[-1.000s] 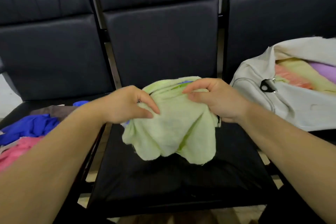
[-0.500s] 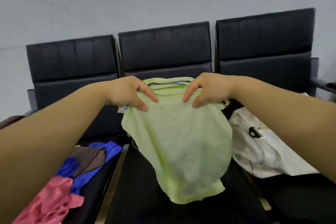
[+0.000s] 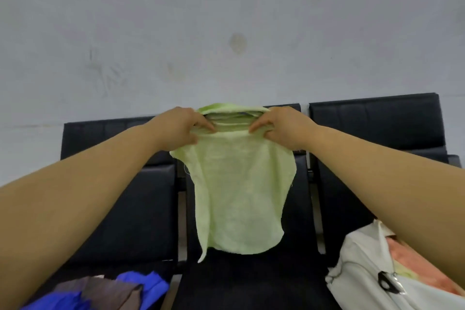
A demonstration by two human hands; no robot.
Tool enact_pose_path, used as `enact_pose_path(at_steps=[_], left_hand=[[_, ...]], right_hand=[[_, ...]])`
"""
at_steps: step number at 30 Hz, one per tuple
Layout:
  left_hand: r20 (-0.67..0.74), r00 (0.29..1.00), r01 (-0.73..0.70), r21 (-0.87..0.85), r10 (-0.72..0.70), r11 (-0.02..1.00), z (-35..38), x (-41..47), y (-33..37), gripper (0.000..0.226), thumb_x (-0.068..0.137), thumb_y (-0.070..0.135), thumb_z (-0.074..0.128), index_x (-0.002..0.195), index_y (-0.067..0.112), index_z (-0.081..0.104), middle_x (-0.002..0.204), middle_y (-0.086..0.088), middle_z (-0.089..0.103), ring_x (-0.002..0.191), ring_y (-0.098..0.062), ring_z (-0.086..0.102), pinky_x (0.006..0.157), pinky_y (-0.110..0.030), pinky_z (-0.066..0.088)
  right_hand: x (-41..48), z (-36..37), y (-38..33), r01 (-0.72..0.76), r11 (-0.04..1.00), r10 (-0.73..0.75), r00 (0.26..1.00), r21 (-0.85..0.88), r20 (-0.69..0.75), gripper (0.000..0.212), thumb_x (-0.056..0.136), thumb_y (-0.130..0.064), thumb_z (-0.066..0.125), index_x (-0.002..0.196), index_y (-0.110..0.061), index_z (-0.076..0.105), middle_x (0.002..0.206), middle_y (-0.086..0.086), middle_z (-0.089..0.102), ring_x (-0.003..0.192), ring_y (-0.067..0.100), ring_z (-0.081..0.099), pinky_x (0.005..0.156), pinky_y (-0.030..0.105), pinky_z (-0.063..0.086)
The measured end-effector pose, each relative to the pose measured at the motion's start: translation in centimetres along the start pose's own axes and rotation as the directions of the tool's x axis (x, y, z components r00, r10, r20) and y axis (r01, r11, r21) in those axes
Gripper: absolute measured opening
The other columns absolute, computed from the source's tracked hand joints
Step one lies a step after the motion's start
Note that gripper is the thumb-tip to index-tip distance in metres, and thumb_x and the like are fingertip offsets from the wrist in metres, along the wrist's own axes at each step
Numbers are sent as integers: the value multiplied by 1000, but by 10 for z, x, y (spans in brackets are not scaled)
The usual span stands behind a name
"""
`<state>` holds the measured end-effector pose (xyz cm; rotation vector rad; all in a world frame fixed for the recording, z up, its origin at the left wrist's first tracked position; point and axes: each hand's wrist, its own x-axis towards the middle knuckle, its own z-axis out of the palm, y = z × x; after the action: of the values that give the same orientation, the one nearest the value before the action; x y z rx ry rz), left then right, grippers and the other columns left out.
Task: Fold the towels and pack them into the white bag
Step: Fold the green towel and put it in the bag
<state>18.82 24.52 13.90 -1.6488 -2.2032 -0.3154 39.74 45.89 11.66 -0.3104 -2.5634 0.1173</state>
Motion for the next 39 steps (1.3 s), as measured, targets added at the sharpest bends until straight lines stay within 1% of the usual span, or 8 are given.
enact_pose_path(at_steps=[8,13,15,21,26,31,34,39], left_hand=[[313,946,-69,-46,80,997,105,-97,18,54,88,21,73,127,56,61,127,18,56,116,-8,55,103,-31,44],[646,758,200,-371,97,907,234,-182,43,50,89,15,74,122,51,66,113,33,57,100,9,63,91,-13,47],[735,669,379,-465,110,800,268,-205,50,44,88,9,74,120,40,72,91,29,68,71,2,66,71,-17,50],[763,627,557,-581,158,593,325,-220,37,42,86,14,80,112,47,73,126,28,65,125,11,53,108,-10,35],[834,540,603,-478,115,638,348,-222,33,34,88,22,77,114,44,74,134,25,59,128,7,50,115,-19,34],[930,242,742,-362,278,564,346,-250,35,31,83,34,80,114,37,75,131,1,68,125,-17,61,116,-42,41],[893,352,754,-449,282,479,340,-260,34,20,94,29,71,112,35,78,129,0,70,128,-22,60,113,-37,43],[841,536,756,-514,68,406,329,-255,22,24,102,19,59,114,29,77,119,-3,74,116,-29,67,106,-52,49]], right_hand=[[-103,89,2,-20,987,-35,939,157,341,37,91,-18,72,112,-48,73,125,-20,63,117,2,55,107,23,40],[-198,198,15,-408,870,95,690,278,718,36,84,-29,75,104,-59,72,120,-20,68,99,26,70,84,47,61],[-229,233,24,-497,805,80,633,324,770,34,81,-32,76,107,-55,73,125,-23,66,117,19,65,104,46,53],[-260,279,52,-697,577,83,568,426,819,26,85,-16,81,102,-35,80,117,-15,73,113,-4,63,104,18,44],[-268,311,50,-559,788,144,576,259,805,26,85,-25,76,100,-45,73,109,-22,69,102,-4,63,89,10,46],[-286,308,30,-560,794,39,437,238,899,30,85,-22,76,110,-39,72,111,-26,66,95,-13,60,81,7,44],[-295,303,26,-672,676,-3,407,302,913,32,87,-11,75,114,-27,73,107,-19,68,77,-13,60,63,7,42],[-291,297,34,-758,525,135,523,387,842,13,89,-28,77,101,-32,78,110,-6,73,104,17,66,90,37,49]])
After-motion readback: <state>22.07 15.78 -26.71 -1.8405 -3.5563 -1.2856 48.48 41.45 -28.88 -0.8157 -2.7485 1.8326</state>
